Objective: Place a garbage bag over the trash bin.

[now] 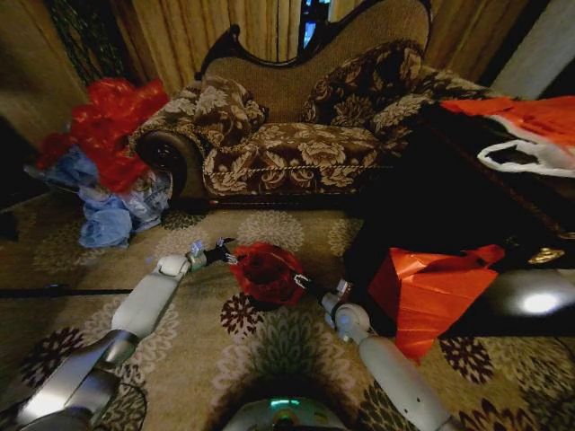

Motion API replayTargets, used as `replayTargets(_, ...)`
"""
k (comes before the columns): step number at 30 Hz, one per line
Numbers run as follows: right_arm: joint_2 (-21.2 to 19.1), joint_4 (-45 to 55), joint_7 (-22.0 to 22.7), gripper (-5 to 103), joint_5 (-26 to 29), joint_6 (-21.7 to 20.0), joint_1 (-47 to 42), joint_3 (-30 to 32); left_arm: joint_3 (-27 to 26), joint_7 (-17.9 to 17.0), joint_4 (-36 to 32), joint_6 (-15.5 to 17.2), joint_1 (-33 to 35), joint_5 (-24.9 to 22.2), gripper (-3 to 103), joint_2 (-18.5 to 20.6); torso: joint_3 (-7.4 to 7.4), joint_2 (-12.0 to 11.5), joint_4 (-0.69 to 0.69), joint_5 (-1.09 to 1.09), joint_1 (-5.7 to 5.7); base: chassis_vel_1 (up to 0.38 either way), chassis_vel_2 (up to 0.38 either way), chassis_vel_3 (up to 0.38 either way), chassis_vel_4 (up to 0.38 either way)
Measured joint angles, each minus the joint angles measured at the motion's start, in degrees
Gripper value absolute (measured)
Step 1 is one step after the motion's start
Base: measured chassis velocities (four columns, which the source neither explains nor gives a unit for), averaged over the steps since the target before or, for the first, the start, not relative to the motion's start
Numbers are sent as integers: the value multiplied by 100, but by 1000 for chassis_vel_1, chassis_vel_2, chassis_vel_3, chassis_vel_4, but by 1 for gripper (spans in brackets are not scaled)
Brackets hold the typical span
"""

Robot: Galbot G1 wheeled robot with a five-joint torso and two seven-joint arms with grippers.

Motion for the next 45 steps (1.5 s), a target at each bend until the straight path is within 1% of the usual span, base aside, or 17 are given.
replayTargets(1, 19, -27, -13, 63, 30, -1, 15, 10, 0, 0, -5, 3, 0, 0, 100, -5, 0, 0, 0, 0, 0, 0, 0, 0, 0)
replayTargets(3, 40, -58, -22, 63, 52, -1, 31, 19, 4, 0, -5, 5, -1, 0, 100, -12, 0, 0, 1, 0, 0, 0, 0, 0, 0)
replayTargets(5, 78, -99, -34, 47, 63, 8, 45, 31, 32, 5, 18, 8, -22, 0, 100, -34, 0, 0, 0, 0, 0, 0, 0, 0, 0)
replayTargets(7, 79, -99, -36, 47, 63, 9, 45, 37, 41, 7, 34, 8, -32, 0, 100, -39, 0, 0, 1, 0, 0, 0, 0, 0, 0)
replayTargets(10, 70, -66, -39, 31, 54, 15, 21, 45, 79, 125, 152, 21, -111, 32, 100, -95, 0, 0, 0, 0, 0, 0, 0, 0, 0)
replayTargets(11, 70, -66, -39, 31, 54, 15, 21, 45, 79, 125, 152, 21, -111, 32, 100, -95, 0, 0, 0, 0, 0, 0, 0, 0, 0)
replayTargets(13, 70, -40, -40, 20, 22, 22, -2, 49, 114, 288, 351, 55, -235, 71, 100, -164, 0, 0, 1, 0, 0, 0, 0, 0, 0)
replayTargets(15, 72, -35, -40, 20, 10, 25, -8, 51, 119, 332, 421, 55, -273, 88, 100, -196, 0, 0, 1, 1, 0, 0, 0, 0, 0)
replayTargets(16, 77, -18, -42, 9, -25, 31, -25, 54, 130, 440, 616, 51, -388, 115, 100, -302, 0, 0, 1, -1, 0, 0, 0, 0, 0)
replayTargets(18, 83, 8, -41, 4, -50, 34, -50, 59, 133, 541, 811, 38, -509, 132, 103, -449, 0, 0, 0, -1, 0, 0, 0, 0, 0)
replayTargets(21, 88, 14, -40, 0, -101, 41, -74, 65, 145, 581, 971, -21, -598, 180, 95, -572, 0, 0, -1, 1, 0, 0, 0, 0, 0)
replayTargets(23, 90, 16, -40, 0, -111, 41, -80, 66, 149, 580, 993, -34, -606, 185, 95, -589, 0, 0, -1, 0, 0, 0, 0, 0, 0)
replayTargets(26, 99, 39, -22, 0, -190, 41, -110, 74, 150, 562, 1046, -65, -625, 219, 80, -651, 0, 0, 0, 0, 0, 0, 0, 0, 0)
replayTargets(30, 100, 50, -14, 0, -226, 40, -120, 74, 147, 561, 1072, -69, -625, 222, 76, -662, 0, 0, 0, 1, 0, 0, 0, 0, 0)
replayTargets(32, 90, 69, -3, 0, -278, 41, -128, 57, 122, 557, 1100, -87, -609, 222, 64, -694, -1, 0, 2, 2, -1, 0, 0, 0, 0)
replayTargets(34, 82, 78, 2, 0, -289, 40, -131, 46, 113, 556, 1095, -91, -593, 218, 64, -700, -1, 0, 3, 2, -1, 0, 0, 0, 0)
replayTargets(45, 18, 179, 8, 0, -496, 81, -99, -88, 73, 549, 935, -94, -450, 161, 32, -685, 0, 1, -1, -2, -1, 0, 0, 0, 0)
